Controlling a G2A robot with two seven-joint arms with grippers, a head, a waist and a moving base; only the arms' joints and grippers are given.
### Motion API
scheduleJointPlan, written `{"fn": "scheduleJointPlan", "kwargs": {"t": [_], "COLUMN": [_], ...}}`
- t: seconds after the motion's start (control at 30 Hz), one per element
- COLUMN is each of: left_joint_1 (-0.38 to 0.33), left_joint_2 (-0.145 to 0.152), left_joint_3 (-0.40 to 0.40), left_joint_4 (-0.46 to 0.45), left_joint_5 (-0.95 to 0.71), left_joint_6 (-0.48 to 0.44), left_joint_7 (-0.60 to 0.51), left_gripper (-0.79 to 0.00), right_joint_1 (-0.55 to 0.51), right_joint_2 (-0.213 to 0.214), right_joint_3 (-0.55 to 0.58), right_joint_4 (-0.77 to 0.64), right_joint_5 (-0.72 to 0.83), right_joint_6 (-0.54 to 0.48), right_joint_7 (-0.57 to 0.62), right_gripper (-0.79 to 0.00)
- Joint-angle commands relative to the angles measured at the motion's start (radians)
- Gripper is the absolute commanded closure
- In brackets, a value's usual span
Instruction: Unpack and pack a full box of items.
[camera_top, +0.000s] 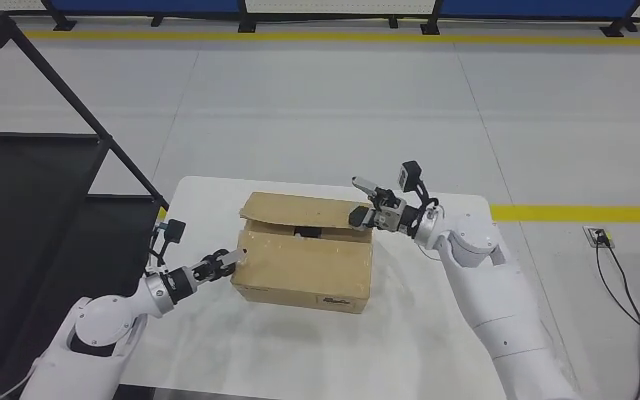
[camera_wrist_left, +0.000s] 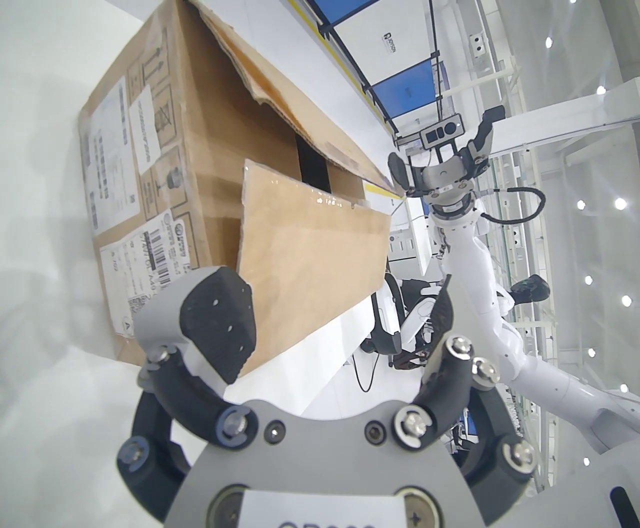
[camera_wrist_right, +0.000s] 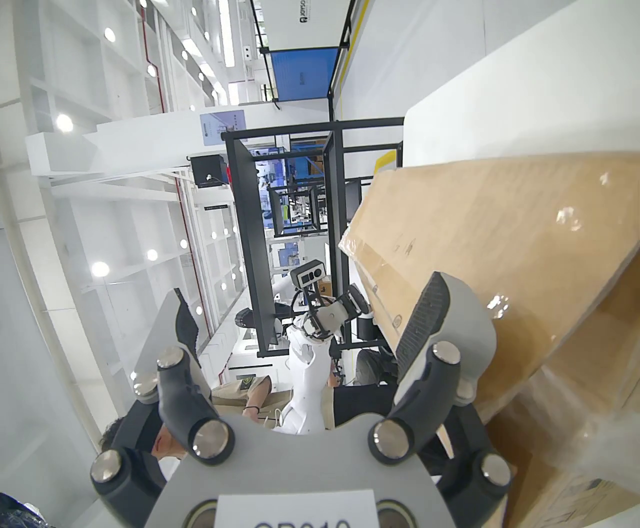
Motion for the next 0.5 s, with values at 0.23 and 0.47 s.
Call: {"fn": "scheduleJointPlan", "kwargs": {"t": [0.23, 0.47], "left_joint_1": [-0.009, -0.006], "left_joint_2": [-0.005, -0.002], "left_joint_3": [0.009, -0.044], "left_joint_4": [0.009, 0.012], "left_joint_5": [-0.006, -0.046], "left_joint_6": [0.009, -0.003], "left_joint_7": [0.013, 0.049], "left_gripper": [-0.785, -0.785], "right_joint_1": [-0.082, -0.128], "right_joint_2": [0.01, 0.015], "right_joint_3": [-0.037, -0.043], "right_joint_4": [-0.153, -0.194], "right_joint_5": [-0.08, -0.097], "right_joint_6": [0.101, 0.078], "right_joint_7": [-0.071, -0.129], "right_gripper": [-0.785, -0.785]}}
